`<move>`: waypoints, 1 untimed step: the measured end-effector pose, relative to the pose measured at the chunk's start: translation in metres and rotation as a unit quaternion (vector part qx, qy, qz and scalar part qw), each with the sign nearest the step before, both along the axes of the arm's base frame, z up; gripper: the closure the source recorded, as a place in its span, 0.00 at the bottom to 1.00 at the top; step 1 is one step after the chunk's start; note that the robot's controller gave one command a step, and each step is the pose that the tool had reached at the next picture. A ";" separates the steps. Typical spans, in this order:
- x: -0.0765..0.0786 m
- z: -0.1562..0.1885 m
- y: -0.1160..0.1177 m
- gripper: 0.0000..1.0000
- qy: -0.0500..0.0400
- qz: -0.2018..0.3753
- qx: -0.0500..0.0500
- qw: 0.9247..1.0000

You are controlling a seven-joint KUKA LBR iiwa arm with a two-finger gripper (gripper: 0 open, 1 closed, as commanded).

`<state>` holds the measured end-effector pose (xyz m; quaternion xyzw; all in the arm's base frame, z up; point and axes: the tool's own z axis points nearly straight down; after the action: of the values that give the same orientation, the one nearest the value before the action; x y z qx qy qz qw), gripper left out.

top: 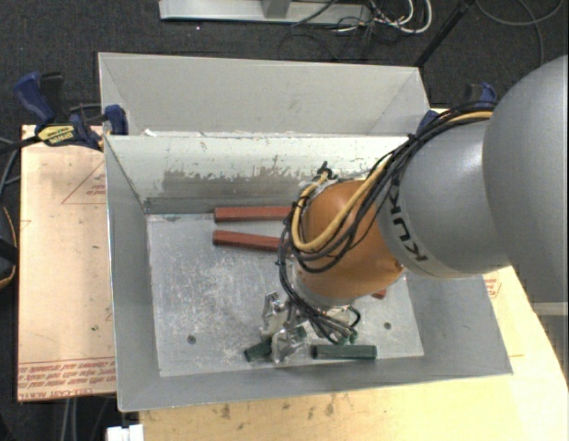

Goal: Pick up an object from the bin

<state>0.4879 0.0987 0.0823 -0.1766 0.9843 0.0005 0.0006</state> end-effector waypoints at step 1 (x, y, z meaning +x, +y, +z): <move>0.010 0.034 -0.007 1.00 0.002 0.006 0.000 1.000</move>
Offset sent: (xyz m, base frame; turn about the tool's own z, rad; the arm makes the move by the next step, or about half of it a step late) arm 0.0224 -0.0111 0.1431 0.0155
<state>0.4980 0.0912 0.1158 -0.1828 0.9832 0.0008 -0.0009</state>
